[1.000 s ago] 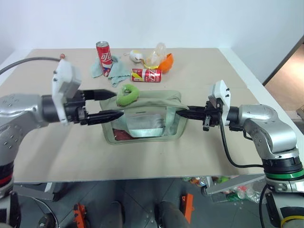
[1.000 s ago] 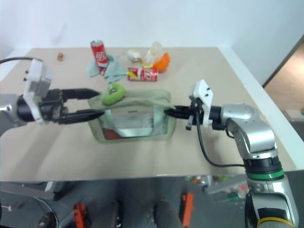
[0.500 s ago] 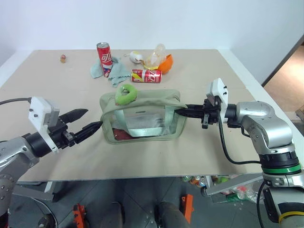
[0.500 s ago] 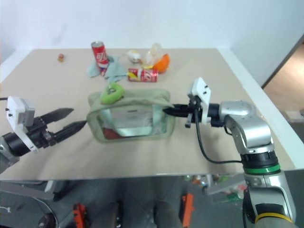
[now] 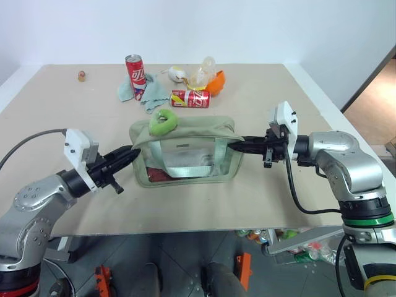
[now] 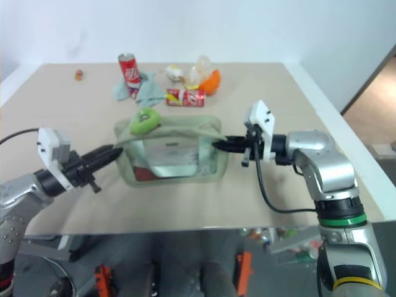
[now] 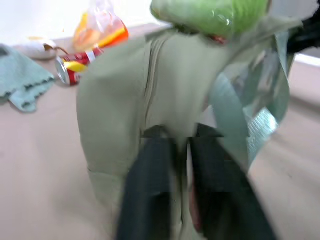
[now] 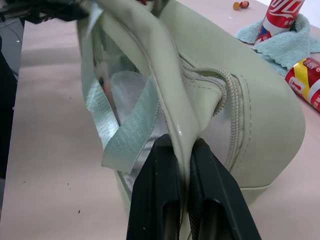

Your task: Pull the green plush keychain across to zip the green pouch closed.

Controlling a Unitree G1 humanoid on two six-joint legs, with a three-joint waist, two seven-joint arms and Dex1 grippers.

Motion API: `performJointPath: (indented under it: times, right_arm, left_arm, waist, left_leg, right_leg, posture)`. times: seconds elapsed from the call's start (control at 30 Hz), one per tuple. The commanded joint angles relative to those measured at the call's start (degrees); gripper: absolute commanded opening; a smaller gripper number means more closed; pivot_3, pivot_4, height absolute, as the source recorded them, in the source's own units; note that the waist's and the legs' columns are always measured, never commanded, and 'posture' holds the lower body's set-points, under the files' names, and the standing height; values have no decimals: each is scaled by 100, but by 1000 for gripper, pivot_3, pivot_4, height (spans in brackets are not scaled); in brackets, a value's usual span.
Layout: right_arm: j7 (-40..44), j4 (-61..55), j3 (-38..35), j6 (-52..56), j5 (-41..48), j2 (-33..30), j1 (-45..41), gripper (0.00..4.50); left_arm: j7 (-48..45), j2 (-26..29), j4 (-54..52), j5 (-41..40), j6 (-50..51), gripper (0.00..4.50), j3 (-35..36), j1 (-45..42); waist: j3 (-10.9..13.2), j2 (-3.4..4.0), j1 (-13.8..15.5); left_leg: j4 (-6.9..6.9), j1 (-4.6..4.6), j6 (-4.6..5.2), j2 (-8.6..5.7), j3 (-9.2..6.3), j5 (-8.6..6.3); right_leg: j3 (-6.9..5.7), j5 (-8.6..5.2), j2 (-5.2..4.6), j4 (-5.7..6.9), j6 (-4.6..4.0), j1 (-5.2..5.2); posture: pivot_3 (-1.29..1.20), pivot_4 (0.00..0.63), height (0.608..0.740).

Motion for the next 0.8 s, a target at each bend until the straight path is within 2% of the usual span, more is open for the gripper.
performJointPath:
  times: [0.03,0.13,0.23,0.37,0.47,0.6,0.8]
  right_arm:
    - [113,-388,-224,127,223,-206,33,871]
    - [293,-515,-147,140,129,-489,1,1925]
    - [337,-649,-139,667,366,-657,-537,2920]
    - [29,-776,-18,1211,794,-53,-1763,4401]
    - [-129,-671,309,1085,756,627,-2188,4483]
    - [-356,-72,1008,265,35,1546,-2380,4483]
    - [-262,627,1443,-556,-554,2046,-2334,4483]
  left_arm:
    - [-95,53,26,28,-167,0,-32,-234]
    - [-182,90,85,110,-181,0,-160,-241]
    - [-211,79,89,114,-172,0,-197,-229]
    - [-250,61,83,162,-161,0,-267,-108]
    - [-252,16,104,190,-188,0,-326,-59]
    - [-168,-53,45,196,-218,0,-432,-48]
    - [-15,-126,-111,166,-183,0,-511,-49]
  waist:
    - [0,0,0]
    - [0,0,5]
    - [1,1,5]
    - [4,9,-18]
    - [-4,-3,11]
    - [-6,-7,30]
    - [-6,-6,95]
  left_leg:
    - [0,-1,0,0,0,0]
    - [0,-6,0,-2,0,0]
    - [0,-7,0,-3,0,0]
    - [0,3,0,4,7,0]
    - [0,5,0,22,-6,0]
    - [1,-1,0,22,-9,0]
    - [2,-15,-2,10,-6,1]
  right_leg:
    - [0,0,0,0,0,0]
    - [0,-3,-2,0,4,-4]
    - [0,-3,-4,-1,4,-4]
    - [8,11,4,0,-7,-9]
    - [3,12,26,0,-16,-4]
    - [-4,9,21,-1,-18,-2]
    - [-5,11,6,-3,-15,-10]
  posture:
    - [0,150,740]
    - [0,150,740]
    - [0,150,740]
    - [0,150,740]
    - [0,150,740]
    - [0,150,740]
    - [0,150,740]
